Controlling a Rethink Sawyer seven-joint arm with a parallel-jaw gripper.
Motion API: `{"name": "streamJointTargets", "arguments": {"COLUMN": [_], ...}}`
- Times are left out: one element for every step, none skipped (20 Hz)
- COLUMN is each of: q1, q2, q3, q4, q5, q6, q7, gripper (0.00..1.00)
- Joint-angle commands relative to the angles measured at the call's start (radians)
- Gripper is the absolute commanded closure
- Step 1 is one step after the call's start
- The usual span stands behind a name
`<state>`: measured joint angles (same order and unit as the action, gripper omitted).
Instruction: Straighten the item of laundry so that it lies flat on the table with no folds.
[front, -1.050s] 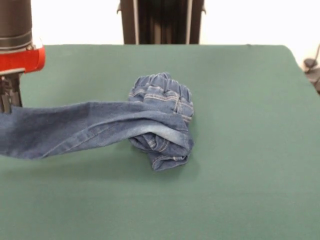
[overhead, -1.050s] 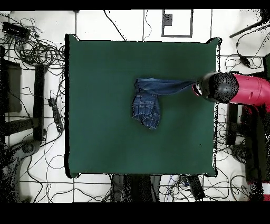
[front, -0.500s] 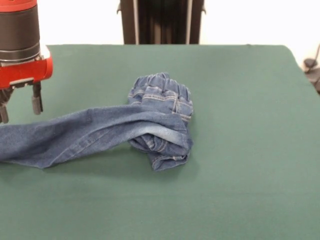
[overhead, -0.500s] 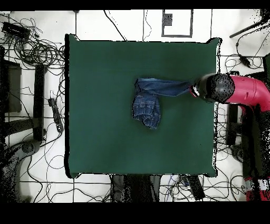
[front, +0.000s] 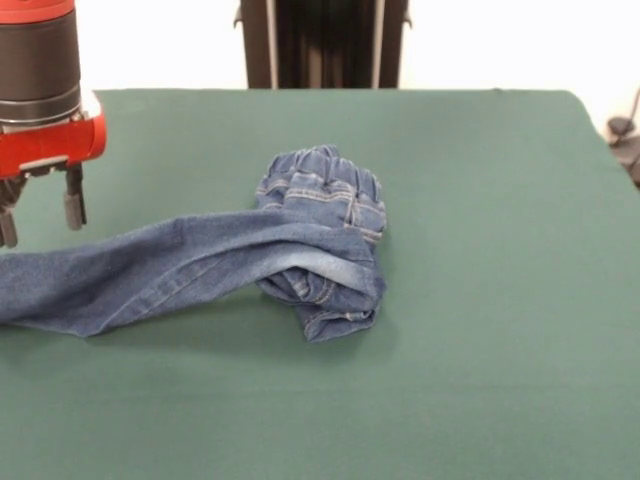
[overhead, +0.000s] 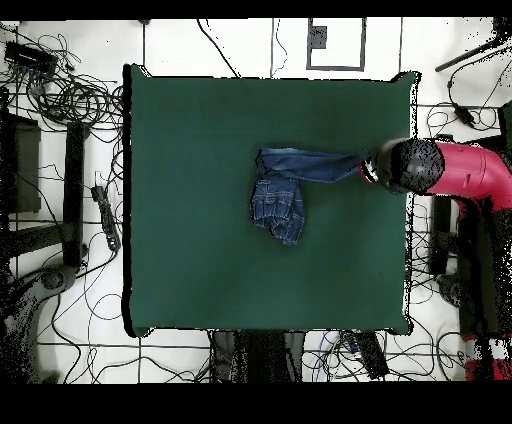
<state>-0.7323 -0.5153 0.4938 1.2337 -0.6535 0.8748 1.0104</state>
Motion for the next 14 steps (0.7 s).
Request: {"name": "streamJointTargets", "arguments": {"q1": [0.069,0.077,0.083,0.089,0.094,0.101,0.105,0.109,0.112,0.115,0.118,0.120,0.123,0.127], "q2": [-0.006,-0.009,-0.012,-0.015,-0.017,-0.016,-0.019,-0.022,-0.022,-0.024,-0.024,-0.029,-0.031,-0.033], "q3": [0.038,0.032,0.029,0.025,0.022,0.019,0.015,0.012,0.010,0.008,0.006,0.004,0.000,-0.003], "q4": [0.045,0.050,0.058,0.063,0.067,0.068,0.076,0.085,0.088,0.096,0.100,0.110,0.116,0.122], "q5": [0.032,0.038,0.043,0.046,0.049,0.052,0.053,0.054,0.056,0.058,0.061,0.063,0.065,0.067], "q6": [0.089,0.094,0.093,0.090,0.086,0.082,0.071,0.061,0.055,0.046,0.040,0.030,0.024,0.018], "q7": [-0.070,-0.048,-0.030,-0.015,-0.003,0.010,0.021,0.033,0.038,0.047,0.056,0.064,0.073,0.083], "gripper": [0.00,0.00,0.00,0.00,0.00,0.00,0.00,0.00,0.00,0.00,0.00,0.00,0.00,0.00]}}
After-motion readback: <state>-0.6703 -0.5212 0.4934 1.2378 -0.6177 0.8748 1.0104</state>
